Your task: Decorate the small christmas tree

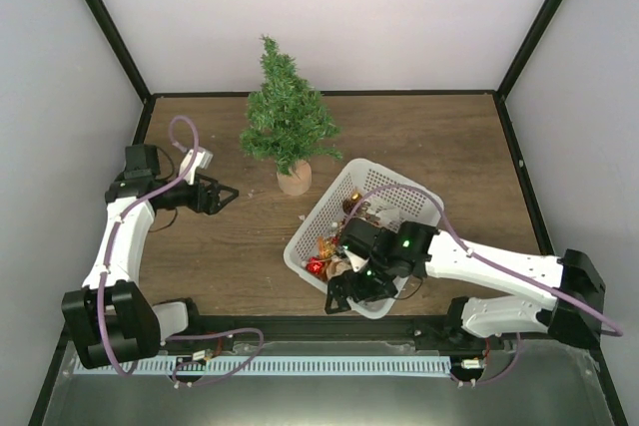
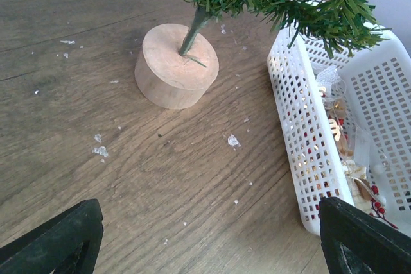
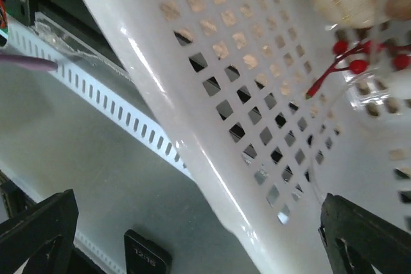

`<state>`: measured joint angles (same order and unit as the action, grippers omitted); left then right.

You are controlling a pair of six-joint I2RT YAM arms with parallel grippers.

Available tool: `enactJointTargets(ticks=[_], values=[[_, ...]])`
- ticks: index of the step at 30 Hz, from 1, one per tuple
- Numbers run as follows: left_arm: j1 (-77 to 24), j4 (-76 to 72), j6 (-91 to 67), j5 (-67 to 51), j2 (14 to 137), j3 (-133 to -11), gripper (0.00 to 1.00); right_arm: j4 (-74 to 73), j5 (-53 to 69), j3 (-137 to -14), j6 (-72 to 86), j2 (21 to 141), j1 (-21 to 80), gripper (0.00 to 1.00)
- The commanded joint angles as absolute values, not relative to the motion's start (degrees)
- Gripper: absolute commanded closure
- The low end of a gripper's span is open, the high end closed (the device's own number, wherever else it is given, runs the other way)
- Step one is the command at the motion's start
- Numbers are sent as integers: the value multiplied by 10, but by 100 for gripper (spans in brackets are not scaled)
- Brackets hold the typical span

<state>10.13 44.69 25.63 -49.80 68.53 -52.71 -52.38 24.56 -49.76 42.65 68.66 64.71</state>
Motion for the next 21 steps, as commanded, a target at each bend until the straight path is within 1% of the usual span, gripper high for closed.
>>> enactJointTargets(ticks=[1, 4, 11, 16, 21], values=[[98, 446, 267, -513, 688, -541, 8, -625, 148, -589, 462, 679, 632, 3], [98, 442, 264, -514, 686, -536, 8, -622, 119, -606, 463, 687, 581, 3], [98, 435, 262, -498, 671, -531, 8, -607, 140, -527, 483, 684, 491, 4], [93, 422, 256, -499, 676, -527, 8, -663, 121, -518, 482, 683, 442, 3], [85, 418, 256, -495, 679, -528, 8, -710, 89, -522, 481, 687, 359, 0]])
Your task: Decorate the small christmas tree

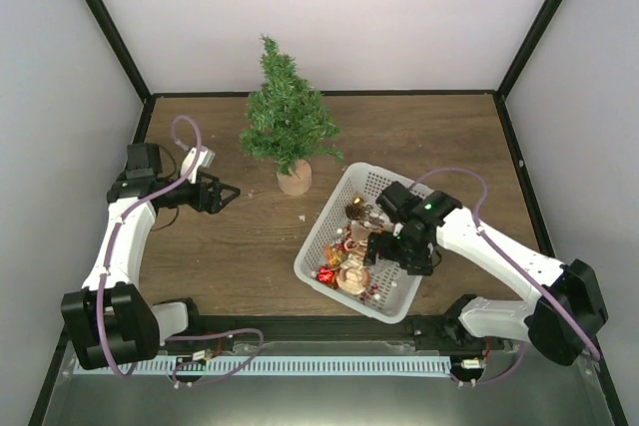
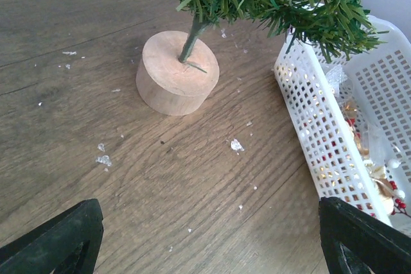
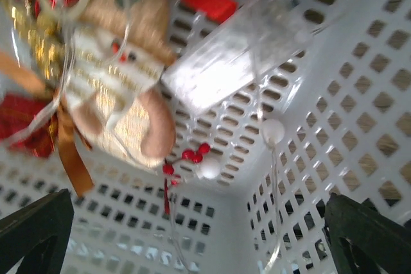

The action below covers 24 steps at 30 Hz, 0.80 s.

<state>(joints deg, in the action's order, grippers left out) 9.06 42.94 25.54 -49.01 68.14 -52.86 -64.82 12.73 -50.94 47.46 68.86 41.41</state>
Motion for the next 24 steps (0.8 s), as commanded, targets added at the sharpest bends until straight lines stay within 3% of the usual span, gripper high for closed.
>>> enactJointTargets(ticks=[1, 14, 24], values=[[84, 417, 256, -494, 678, -528, 8, -714, 85, -523, 480, 688, 340, 0], [79, 414, 253, -491, 665, -520, 8, -723, 11, -563, 473, 744, 171, 1], [78, 406, 247, -488, 671, -517, 8, -705, 83, -507, 468, 707, 172, 23]])
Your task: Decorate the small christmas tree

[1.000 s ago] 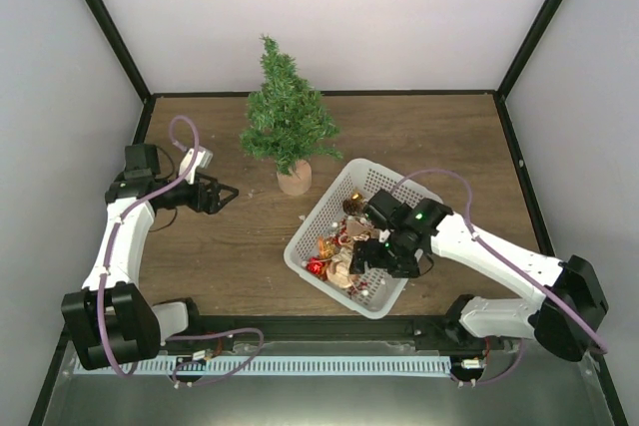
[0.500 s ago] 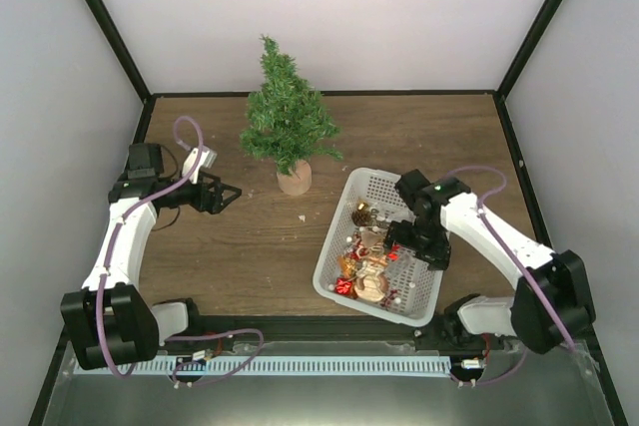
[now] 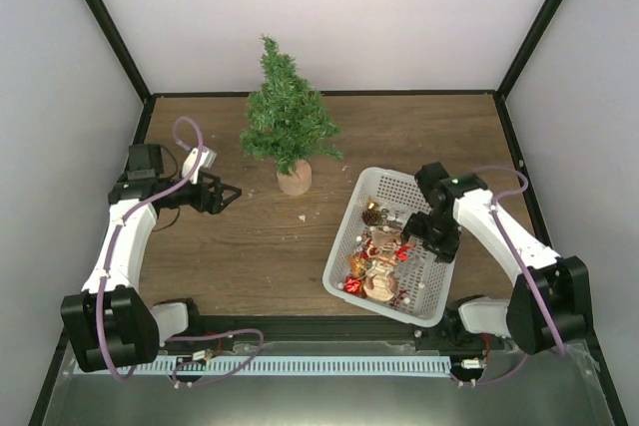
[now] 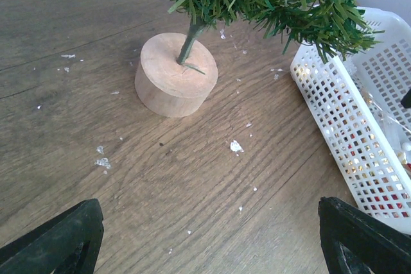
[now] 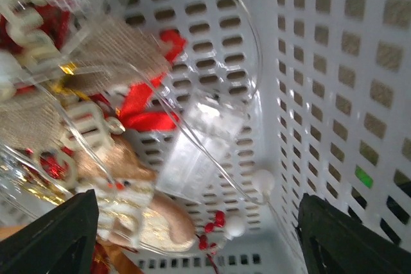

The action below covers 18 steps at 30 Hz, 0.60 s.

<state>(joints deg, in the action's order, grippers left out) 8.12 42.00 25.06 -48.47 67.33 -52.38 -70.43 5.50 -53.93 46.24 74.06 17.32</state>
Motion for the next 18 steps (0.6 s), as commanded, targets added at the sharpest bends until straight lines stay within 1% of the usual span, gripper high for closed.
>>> enactJointTargets(ticks=[1, 4, 9, 12, 13, 15, 16, 18], values=[[79, 405, 247, -489, 673, -518, 8, -701, 87, -494, 468, 699, 172, 25], [78, 406, 246, -490, 677, -521, 8, -689, 101, -457, 461, 691, 173, 31], [75, 406, 247, -487, 679, -520, 8, -664, 120, -449, 449, 703, 195, 40], [75, 408, 247, -487, 680, -521, 8, -654, 119, -443, 442, 720, 205, 43], [75, 407, 247, -486, 679, -521, 8, -652, 117, -442, 438, 725, 206, 46], [75, 408, 247, -485, 678, -521, 8, -648, 112, -440, 433, 733, 207, 48], [75, 407, 248, -485, 677, -521, 8, -647, 109, -438, 430, 736, 207, 52], [75, 407, 248, -484, 676, -520, 8, -646, 103, -437, 424, 743, 207, 54]])
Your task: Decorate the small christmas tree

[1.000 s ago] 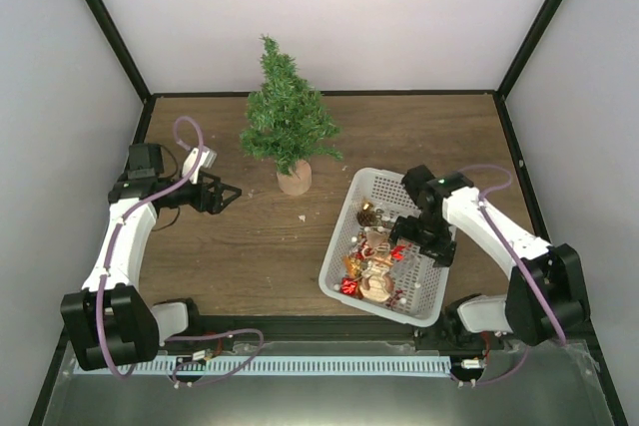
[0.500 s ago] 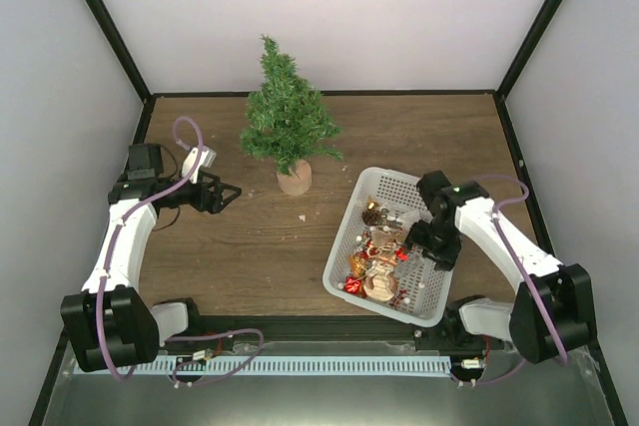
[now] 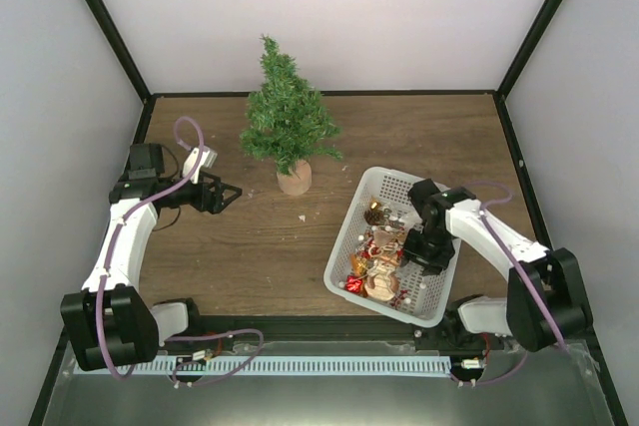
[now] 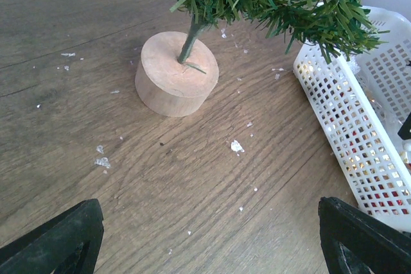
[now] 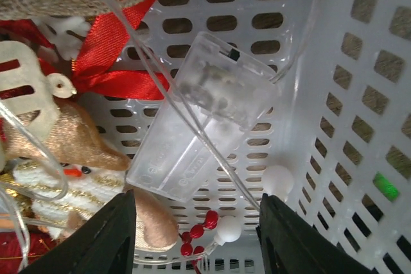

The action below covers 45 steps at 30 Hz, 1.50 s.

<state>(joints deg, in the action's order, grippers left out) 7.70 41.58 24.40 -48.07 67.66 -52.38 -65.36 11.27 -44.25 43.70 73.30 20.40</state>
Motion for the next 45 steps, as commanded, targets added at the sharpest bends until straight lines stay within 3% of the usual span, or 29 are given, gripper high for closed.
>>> enactJointTargets(ticks=[1, 4, 7, 9, 11, 37, 40, 45], values=[[75, 407, 248, -484, 676, -520, 8, -646, 100, -436, 421, 746, 207, 54], [75, 407, 250, -484, 676, -519, 8, -643, 90, -431, 414, 752, 208, 61], [75, 406, 250, -484, 676, -519, 8, -645, 77, -428, 408, 761, 207, 77], [74, 406, 251, -484, 675, -519, 8, -645, 75, -427, 408, 768, 208, 95], [75, 406, 252, -485, 674, -519, 8, -645, 75, -428, 409, 774, 208, 99], [73, 408, 255, -498, 676, -520, 8, -723, 39, -568, 391, 730, 207, 99], [73, 412, 260, -498, 672, -519, 8, -725, 53, -533, 387, 744, 208, 88], [73, 409, 266, -497, 666, -513, 8, -688, 74, -506, 374, 748, 207, 83]])
